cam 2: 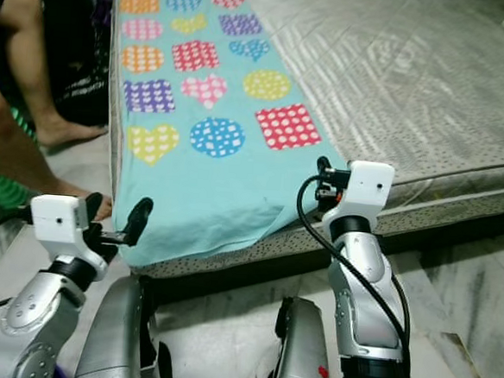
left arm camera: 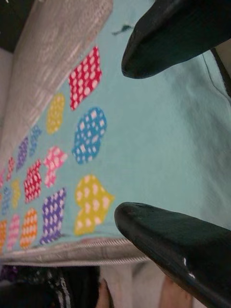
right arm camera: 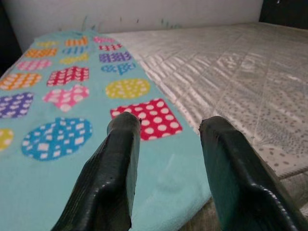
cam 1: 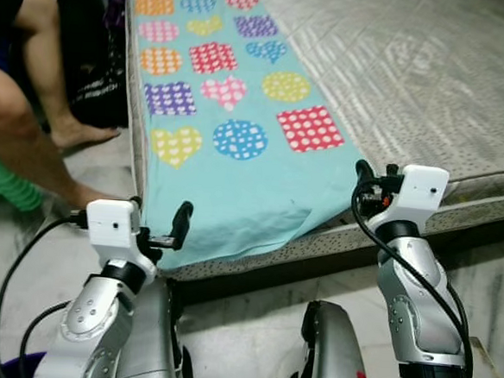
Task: Clean up the room
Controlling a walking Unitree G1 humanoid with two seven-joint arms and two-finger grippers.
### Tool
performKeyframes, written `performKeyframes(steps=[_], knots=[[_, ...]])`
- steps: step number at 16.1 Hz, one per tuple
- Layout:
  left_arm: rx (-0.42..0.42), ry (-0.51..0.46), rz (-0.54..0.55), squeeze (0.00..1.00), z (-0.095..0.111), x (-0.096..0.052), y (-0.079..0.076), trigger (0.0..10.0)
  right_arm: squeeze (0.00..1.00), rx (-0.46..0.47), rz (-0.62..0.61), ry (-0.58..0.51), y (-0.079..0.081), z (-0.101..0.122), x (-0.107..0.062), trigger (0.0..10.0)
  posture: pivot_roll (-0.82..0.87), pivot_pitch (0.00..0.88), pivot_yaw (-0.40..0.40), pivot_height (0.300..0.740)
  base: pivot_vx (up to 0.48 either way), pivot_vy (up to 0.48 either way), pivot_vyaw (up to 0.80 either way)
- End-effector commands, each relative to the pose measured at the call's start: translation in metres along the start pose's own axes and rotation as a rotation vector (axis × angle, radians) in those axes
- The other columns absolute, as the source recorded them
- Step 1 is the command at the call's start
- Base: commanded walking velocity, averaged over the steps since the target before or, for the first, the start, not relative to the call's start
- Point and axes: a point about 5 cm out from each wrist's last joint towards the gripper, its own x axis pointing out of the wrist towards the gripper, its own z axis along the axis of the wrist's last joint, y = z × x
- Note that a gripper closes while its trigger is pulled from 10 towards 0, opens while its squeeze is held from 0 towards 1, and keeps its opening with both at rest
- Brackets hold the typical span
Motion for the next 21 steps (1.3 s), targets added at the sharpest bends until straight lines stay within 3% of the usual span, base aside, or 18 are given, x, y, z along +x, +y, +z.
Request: performKeyframes(steps=[1, 18, 21], knots=[[-0.001, 0.002, -0.006, 0.00, -0.003, 0.002, 0.000, 10.0, 0.00, 0.017, 0.007, -0.029, 0.005, 0.014, 0.004, 10.0, -0.03, 0.097, 0.004, 0.536, 0.000, 0.000, 0.00], [0.008, -0.024, -0.020, 0.00, -0.002, 0.016, 0.002, 10.0, 0.00, 0.020, -0.003, -0.026, 0.004, 0.020, 0.011, 10.0, -0.04, 0.055, 0.022, 0.715, 0.000, 0.000, -0.02], [-0.037, -0.008, 0.020, 0.00, -0.006, 0.017, 0.003, 10.0, 0.00, 0.021, -0.009, -0.023, 0.004, 0.018, 0.012, 10.0, -0.03, 0.034, 0.020, 0.740, 0.000, 0.000, 0.00]])
